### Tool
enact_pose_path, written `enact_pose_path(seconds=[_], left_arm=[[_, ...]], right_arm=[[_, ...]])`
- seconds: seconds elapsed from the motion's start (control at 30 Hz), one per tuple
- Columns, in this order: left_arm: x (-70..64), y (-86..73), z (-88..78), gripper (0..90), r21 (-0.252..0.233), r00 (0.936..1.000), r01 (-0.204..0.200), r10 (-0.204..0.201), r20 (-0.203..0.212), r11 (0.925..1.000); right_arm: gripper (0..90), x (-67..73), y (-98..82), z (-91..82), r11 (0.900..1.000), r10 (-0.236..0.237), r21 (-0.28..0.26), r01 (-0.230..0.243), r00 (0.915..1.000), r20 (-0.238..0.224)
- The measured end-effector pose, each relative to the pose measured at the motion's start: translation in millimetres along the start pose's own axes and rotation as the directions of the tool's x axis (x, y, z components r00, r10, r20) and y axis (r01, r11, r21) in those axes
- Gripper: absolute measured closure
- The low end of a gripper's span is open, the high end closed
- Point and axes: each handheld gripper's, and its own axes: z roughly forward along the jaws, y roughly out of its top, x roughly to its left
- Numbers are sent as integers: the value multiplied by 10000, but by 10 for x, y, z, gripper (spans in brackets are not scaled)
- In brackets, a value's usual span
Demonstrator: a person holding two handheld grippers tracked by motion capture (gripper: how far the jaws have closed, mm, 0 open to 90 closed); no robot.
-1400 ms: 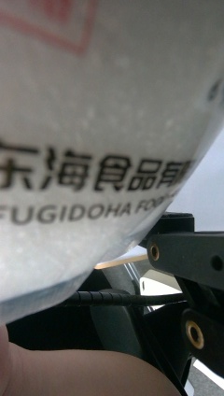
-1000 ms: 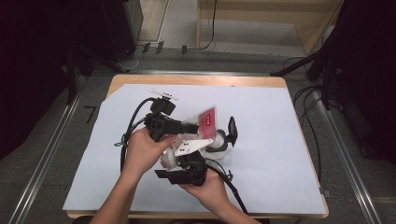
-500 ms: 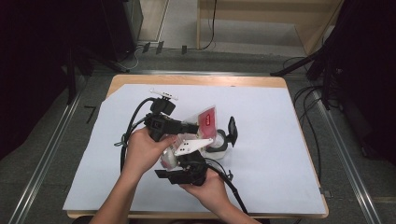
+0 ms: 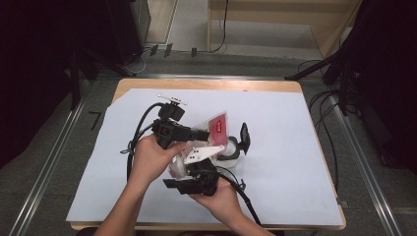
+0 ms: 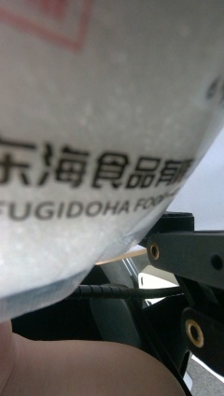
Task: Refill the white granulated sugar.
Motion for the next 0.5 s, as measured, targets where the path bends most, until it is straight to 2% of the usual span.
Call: enact_pose_path(seconds=[0.5], left_arm=[[-6,0,-1,770,15,10000,-4,4,-6,10000]], right_arm=[[624,2,-1,1,10000,11,-24,-11,10000,10]])
